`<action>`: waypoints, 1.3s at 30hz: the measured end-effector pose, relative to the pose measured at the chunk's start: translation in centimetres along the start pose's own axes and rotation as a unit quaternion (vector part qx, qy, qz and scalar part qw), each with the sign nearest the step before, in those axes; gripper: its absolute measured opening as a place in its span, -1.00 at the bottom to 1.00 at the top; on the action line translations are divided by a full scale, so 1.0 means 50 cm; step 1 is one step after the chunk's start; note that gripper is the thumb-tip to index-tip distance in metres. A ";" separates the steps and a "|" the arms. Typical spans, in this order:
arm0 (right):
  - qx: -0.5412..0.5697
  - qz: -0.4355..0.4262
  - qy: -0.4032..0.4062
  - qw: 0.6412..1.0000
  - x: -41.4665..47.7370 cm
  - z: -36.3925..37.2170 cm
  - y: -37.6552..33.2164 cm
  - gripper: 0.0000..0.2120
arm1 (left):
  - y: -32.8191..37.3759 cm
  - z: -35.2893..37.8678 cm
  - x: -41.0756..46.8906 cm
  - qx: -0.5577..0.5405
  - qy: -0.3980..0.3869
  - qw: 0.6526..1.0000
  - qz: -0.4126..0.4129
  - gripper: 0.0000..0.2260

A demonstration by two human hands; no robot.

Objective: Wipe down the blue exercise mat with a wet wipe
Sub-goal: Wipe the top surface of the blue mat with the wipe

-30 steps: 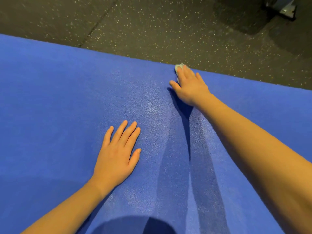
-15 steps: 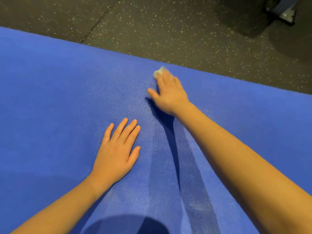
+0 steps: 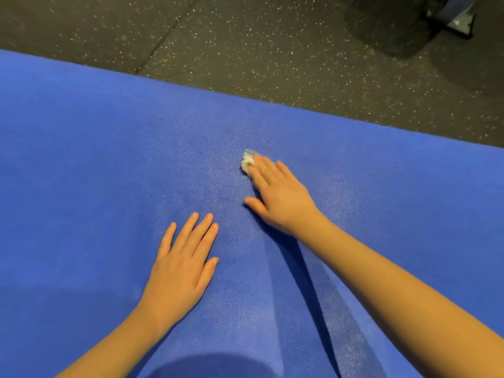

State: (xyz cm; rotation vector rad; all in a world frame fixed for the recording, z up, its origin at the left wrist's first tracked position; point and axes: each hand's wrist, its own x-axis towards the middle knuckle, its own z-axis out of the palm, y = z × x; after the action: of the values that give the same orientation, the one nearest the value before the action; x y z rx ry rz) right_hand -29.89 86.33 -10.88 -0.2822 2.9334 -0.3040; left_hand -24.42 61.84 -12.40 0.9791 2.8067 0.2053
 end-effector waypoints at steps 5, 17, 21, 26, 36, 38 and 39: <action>0.040 0.078 0.023 0.996 0.000 0.006 -0.017 -0.31 | 0.006 -0.002 -0.003 -0.009 -0.008 1.000 -0.016 -0.44; 0.103 0.003 0.009 0.995 -0.099 0.044 -0.081 -0.39 | 0.017 0.001 -0.040 -0.015 -0.006 1.000 -0.026 -0.49; 0.102 -0.054 0.000 0.993 -0.151 0.049 -0.068 -0.45 | 0.017 -0.001 -0.045 -0.011 -0.005 1.000 -0.023 -0.50; 0.123 -0.064 0.000 0.990 -0.155 0.039 -0.057 -0.45 | 0.017 -0.001 -0.048 -0.012 -0.014 1.000 -0.026 -0.48; 0.068 0.031 0.012 0.997 -0.134 0.044 -0.044 -0.29 | 0.011 -0.006 -0.058 -0.014 -0.027 0.999 -0.019 -0.44; 0.085 0.018 -0.007 0.996 -0.150 0.052 -0.075 -0.26 | 0.011 -0.010 -0.061 -0.015 -0.028 0.999 -0.018 -0.44; 0.085 -0.010 -0.020 0.996 -0.166 0.058 -0.085 -0.27 | 0.011 -0.012 -0.063 -0.017 -0.029 0.999 -0.017 -0.44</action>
State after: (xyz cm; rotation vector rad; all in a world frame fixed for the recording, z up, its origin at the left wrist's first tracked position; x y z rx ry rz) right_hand -20.58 83.43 -11.43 -0.2894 2.8433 -0.5405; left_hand -21.74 60.24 -11.39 0.9155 2.7562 0.2157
